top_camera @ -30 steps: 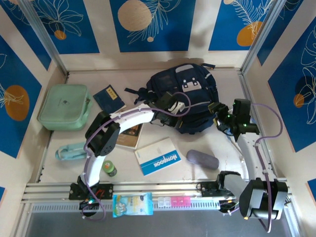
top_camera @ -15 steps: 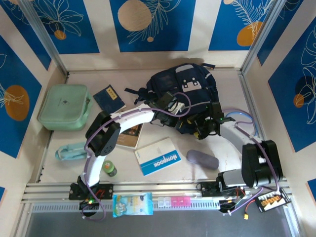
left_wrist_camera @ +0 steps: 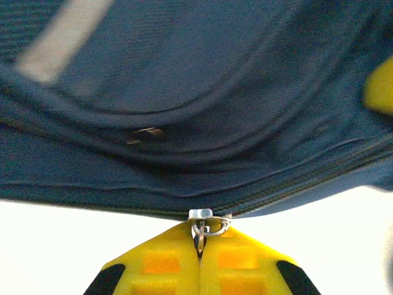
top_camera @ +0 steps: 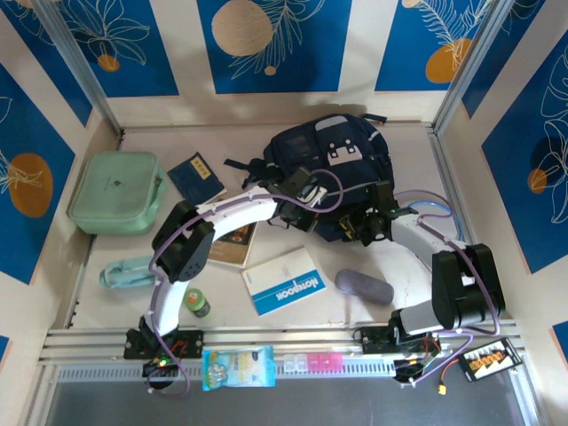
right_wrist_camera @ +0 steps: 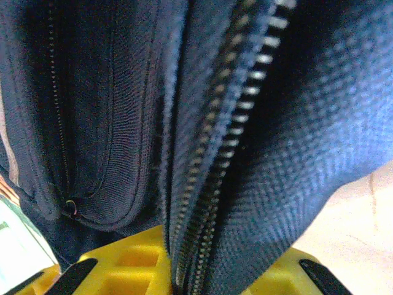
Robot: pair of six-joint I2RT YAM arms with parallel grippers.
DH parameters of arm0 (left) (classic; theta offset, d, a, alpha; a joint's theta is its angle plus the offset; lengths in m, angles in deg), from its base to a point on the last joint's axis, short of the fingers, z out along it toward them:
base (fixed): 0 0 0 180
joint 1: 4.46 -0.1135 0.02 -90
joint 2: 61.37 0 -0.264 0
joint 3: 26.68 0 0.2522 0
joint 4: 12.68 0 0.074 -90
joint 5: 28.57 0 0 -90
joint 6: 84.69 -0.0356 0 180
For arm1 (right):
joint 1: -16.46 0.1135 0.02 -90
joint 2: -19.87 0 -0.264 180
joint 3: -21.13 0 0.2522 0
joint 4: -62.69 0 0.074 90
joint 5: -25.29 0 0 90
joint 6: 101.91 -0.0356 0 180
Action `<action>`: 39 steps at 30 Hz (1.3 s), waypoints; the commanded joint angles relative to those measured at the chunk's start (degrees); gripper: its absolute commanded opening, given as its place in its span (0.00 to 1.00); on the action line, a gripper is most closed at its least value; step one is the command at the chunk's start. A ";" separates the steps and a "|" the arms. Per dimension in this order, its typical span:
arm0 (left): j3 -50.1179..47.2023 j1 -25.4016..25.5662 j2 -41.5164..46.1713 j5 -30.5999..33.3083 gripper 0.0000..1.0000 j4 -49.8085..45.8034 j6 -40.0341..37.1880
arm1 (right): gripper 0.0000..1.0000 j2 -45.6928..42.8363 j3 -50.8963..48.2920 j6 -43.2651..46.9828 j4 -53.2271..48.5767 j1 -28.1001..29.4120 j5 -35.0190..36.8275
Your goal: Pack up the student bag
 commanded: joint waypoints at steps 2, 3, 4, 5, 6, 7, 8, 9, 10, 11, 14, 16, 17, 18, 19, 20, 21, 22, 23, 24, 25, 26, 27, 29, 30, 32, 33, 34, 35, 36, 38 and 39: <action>0.03 -3.86 3.23 12.21 0.00 -7.16 -5.61 | 0.21 -2.60 3.16 4.99 -4.10 -2.05 4.34; 0.04 -4.63 3.21 12.54 0.00 -7.21 -6.30 | 0.21 -2.52 3.74 5.62 -4.61 -2.26 4.27; 0.08 -5.54 3.09 12.65 0.00 -7.02 -6.95 | 0.21 -2.59 3.99 6.16 -4.85 -2.52 4.08; 0.16 -6.12 2.87 12.69 0.00 -6.72 -7.51 | 0.21 -2.69 4.11 6.38 -4.85 -2.65 3.92; 0.54 -6.80 2.50 12.77 0.00 -6.40 -8.08 | 0.21 -2.78 4.21 6.57 -4.76 -2.74 3.65; 1.09 -7.45 1.91 12.82 0.00 -6.24 -8.54 | 0.21 -2.82 4.37 6.75 -4.76 -2.79 3.44; 1.85 -8.08 1.38 12.86 0.00 -6.28 -8.81 | 0.21 -2.88 4.47 6.75 -4.85 -2.89 3.26; 3.04 -8.78 0.59 12.91 0.00 -6.40 -9.08 | 0.21 -2.94 4.48 6.74 -4.76 -2.90 3.05; 4.15 -9.41 -0.26 13.08 0.00 -6.38 -9.44 | 0.21 -3.02 4.40 6.69 -4.55 -2.88 2.75; 5.25 -10.00 -0.96 13.30 0.00 -6.51 -9.48 | 0.21 -3.11 4.26 6.58 -4.35 -2.88 2.63; 9.12 -11.46 -3.40 13.92 0.00 -7.18 -9.99 | 0.21 -3.30 3.96 6.39 -3.58 -2.88 1.57; 11.73 -11.93 -5.07 15.13 0.00 -7.82 -10.61 | 0.21 -3.30 4.04 6.22 -3.40 -2.84 0.68; 12.76 -12.13 -5.94 15.73 0.00 -8.10 -10.76 | 0.21 -3.39 4.08 6.09 -3.36 -2.81 0.31; 14.15 -12.40 -6.85 16.23 0.00 -8.37 -10.80 | 0.21 -3.39 4.13 5.88 -3.23 -2.79 -0.07; 15.05 -12.67 -7.64 16.61 0.00 -8.54 -10.87 | 0.21 -3.47 4.13 5.59 -3.03 -2.71 -0.51; 16.18 -12.94 -8.51 16.81 0.00 -8.65 -10.72 | 0.21 -3.61 4.04 5.20 -2.71 -2.55 -0.96; 17.38 -13.28 -9.32 16.91 0.00 -8.66 -10.54 | 0.21 -3.77 3.99 4.69 -2.37 -2.29 -1.32; 18.29 -13.57 -10.11 16.84 0.00 -8.66 -10.45 | 0.21 -3.77 3.95 4.09 -2.00 -2.06 -1.81; 19.52 -13.84 -10.98 16.82 0.00 -8.66 -10.20 | 0.21 -3.77 3.82 3.33 -1.44 -1.63 -2.44; 20.92 -14.04 -11.90 16.53 0.00 -8.82 -10.11 | 0.21 -3.80 3.65 2.48 -0.65 -1.20 -3.23; 22.25 -14.19 -12.59 16.14 0.00 -9.06 -10.15 | 0.22 -3.63 3.56 1.54 0.06 -0.87 -4.24; 23.94 -14.31 -13.56 15.50 0.00 -9.63 -10.08 | 0.22 -3.50 3.38 0.37 0.94 -0.52 -5.62; 25.55 -14.45 -14.48 14.72 0.00 -10.17 -10.07 | 0.22 -3.52 3.19 -0.77 1.92 0.04 -6.69; 27.64 -14.54 -15.58 13.80 0.00 -10.18 -9.88 | 0.23 -3.48 2.77 -2.92 3.65 1.38 -7.59; 28.53 -14.57 -16.06 13.45 0.00 -9.99 -9.70 | 0.23 -3.27 2.64 -3.79 4.63 2.12 -8.09; 30.14 -14.73 -17.03 12.98 0.00 -9.98 -9.39 | 0.24 -2.72 2.87 -4.90 5.58 3.59 -8.13; 30.83 -14.81 -17.48 12.84 0.00 -9.91 -9.17 | 0.24 -2.41 3.11 -5.10 5.80 4.24 -7.80; 31.24 -14.86 -17.73 12.72 0.00 -10.06 -8.90 | 0.26 -2.01 3.39 -5.02 5.87 4.71 -7.36; 31.53 -14.97 -17.81 12.69 0.00 -10.24 -8.62 | 0.29 -1.49 3.79 -4.67 5.63 5.00 -6.91; 31.49 -15.07 -17.66 12.70 0.06 -10.52 -8.20 | 0.32 -1.13 4.08 -4.26 5.36 5.09 -6.53; 31.40 -15.18 -16.86 12.44 0.18 -12.16 -7.44 | 0.41 -0.99 4.62 -2.83 4.44 4.92 -5.54; 31.25 -15.36 -16.07 12.13 0.22 -13.29 -7.03 | 0.46 -1.37 5.07 -1.85 3.33 4.85 -4.67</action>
